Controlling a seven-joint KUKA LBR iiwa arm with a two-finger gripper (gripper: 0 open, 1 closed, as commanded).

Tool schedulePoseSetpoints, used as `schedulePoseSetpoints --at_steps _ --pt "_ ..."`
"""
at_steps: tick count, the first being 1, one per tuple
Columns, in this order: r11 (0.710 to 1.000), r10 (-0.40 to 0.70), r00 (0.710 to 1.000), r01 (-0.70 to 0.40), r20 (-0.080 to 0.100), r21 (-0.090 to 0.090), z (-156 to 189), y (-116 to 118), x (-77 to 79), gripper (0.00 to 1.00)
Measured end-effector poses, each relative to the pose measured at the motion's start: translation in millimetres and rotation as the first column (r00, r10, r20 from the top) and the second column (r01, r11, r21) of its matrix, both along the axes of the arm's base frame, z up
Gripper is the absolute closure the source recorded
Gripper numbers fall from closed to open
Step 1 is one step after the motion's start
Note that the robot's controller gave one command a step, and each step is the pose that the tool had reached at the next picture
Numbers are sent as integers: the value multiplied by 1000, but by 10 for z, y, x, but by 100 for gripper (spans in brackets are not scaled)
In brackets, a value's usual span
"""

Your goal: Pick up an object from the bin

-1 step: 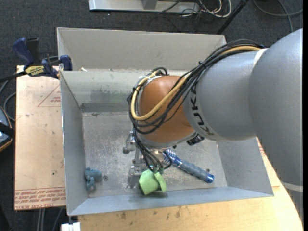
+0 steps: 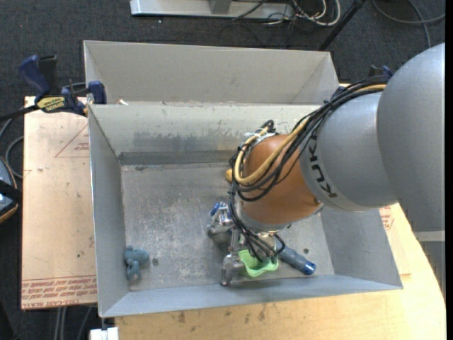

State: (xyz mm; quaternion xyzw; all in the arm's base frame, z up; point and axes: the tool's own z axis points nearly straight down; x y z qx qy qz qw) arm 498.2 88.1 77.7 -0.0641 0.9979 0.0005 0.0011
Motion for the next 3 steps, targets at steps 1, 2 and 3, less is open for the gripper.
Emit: schedulePoseSetpoints --at_steps 1,2,3 --pt "977 215 977 -215 0 -3 304 -626 84 0" --pt "874 486 874 -486 -3 -1 51 -1153 238 0" --pt "606 796 606 -796 12 7 -30 -2095 686 0"
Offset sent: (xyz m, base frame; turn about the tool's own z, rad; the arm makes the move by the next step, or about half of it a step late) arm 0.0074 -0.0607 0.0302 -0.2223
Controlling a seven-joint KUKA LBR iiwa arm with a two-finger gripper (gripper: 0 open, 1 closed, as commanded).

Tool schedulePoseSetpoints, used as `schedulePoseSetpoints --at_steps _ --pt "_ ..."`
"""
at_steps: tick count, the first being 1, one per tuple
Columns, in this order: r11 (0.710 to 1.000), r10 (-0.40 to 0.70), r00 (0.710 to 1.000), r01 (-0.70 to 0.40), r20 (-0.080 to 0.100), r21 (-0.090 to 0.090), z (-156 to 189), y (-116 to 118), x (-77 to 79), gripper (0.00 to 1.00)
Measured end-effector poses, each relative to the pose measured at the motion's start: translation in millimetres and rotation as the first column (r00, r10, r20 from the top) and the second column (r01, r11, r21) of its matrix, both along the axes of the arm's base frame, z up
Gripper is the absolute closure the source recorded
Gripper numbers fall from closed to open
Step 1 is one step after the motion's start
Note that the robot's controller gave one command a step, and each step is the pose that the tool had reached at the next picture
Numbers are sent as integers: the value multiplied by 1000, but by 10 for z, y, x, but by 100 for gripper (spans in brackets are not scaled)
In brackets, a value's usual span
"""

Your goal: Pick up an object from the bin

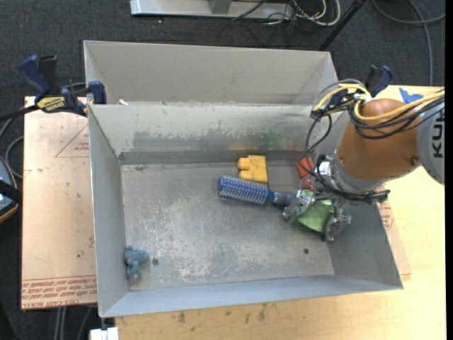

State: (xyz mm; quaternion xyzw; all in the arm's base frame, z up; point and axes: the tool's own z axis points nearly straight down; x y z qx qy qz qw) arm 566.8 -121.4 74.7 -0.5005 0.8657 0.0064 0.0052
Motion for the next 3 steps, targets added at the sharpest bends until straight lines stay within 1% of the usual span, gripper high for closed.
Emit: schedulePoseSetpoints --at_steps 1,2,3 --pt "1000 -8 1000 8 0 -13 11 -99 0 100" --pt "987 -160 987 160 3 -14 612 -114 -73 100" --pt "987 -161 987 161 0 -13 593 -113 -80 0"
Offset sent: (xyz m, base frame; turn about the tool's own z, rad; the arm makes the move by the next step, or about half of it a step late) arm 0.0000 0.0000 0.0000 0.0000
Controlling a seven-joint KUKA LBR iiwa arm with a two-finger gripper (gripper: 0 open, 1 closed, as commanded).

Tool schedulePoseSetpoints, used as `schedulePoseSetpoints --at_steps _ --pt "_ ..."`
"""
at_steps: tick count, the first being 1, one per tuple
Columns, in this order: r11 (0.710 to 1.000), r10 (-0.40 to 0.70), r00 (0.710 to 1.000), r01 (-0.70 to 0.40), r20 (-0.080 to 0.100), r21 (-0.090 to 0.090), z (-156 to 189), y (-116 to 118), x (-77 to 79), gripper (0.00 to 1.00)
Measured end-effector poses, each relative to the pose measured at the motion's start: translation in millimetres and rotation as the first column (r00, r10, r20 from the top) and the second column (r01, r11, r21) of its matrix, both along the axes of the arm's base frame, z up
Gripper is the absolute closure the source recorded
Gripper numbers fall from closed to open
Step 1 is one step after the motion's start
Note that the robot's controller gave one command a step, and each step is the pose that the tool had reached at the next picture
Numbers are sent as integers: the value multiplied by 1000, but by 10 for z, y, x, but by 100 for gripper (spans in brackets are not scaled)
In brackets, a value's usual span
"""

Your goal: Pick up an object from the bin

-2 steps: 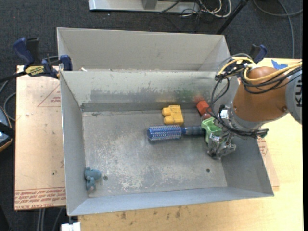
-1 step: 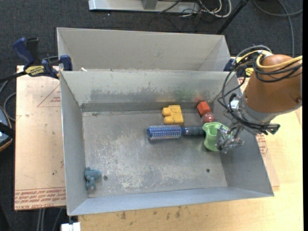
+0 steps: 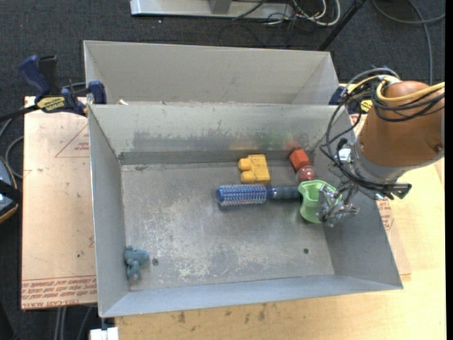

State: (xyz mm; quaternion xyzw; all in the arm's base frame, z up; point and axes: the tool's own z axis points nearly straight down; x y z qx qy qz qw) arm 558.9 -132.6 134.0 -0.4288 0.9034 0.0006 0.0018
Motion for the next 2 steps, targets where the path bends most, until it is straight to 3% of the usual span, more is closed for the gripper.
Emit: schedulePoseSetpoints --at_steps 1,2 --pt "999 -42 999 42 -5 7 -564 114 665 0" --pt "972 -236 972 236 -15 -4 -198 998 861 0"
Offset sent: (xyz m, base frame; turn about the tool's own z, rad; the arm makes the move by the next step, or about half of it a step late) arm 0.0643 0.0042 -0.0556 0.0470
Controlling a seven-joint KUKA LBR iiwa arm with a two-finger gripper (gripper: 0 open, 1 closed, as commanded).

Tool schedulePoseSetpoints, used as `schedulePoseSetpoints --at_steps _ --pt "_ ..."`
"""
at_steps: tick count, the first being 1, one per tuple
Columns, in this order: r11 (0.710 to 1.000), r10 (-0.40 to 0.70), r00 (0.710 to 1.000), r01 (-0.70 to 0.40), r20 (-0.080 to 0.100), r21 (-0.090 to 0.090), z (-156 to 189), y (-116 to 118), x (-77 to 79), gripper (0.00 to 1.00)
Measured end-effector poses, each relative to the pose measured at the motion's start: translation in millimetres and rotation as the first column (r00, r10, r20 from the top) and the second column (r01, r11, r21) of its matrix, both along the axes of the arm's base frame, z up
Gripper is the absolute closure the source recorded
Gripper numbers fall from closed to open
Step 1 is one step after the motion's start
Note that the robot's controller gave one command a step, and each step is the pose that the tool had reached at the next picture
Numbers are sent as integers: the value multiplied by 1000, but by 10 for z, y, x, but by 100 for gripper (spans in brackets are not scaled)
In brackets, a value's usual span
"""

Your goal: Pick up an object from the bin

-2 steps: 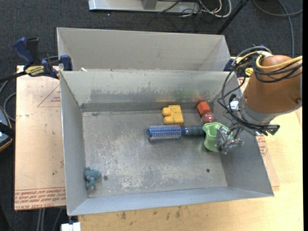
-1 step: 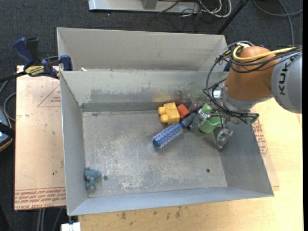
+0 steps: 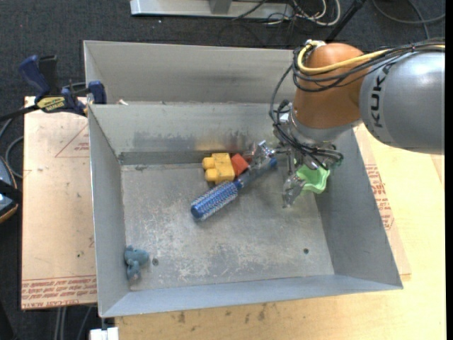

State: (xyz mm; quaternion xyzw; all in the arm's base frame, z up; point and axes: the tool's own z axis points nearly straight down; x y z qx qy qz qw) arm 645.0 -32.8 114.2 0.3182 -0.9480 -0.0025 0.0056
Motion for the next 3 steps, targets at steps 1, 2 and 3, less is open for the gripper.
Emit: schedulePoseSetpoints --at_steps 1,2,3 --pt "1000 18 1000 -18 19 -5 -392 493 -7 0" --pt "1000 10 1000 -10 24 -1 -365 480 7 100" --pt "999 36 999 -36 21 1 1001 623 -286 100"
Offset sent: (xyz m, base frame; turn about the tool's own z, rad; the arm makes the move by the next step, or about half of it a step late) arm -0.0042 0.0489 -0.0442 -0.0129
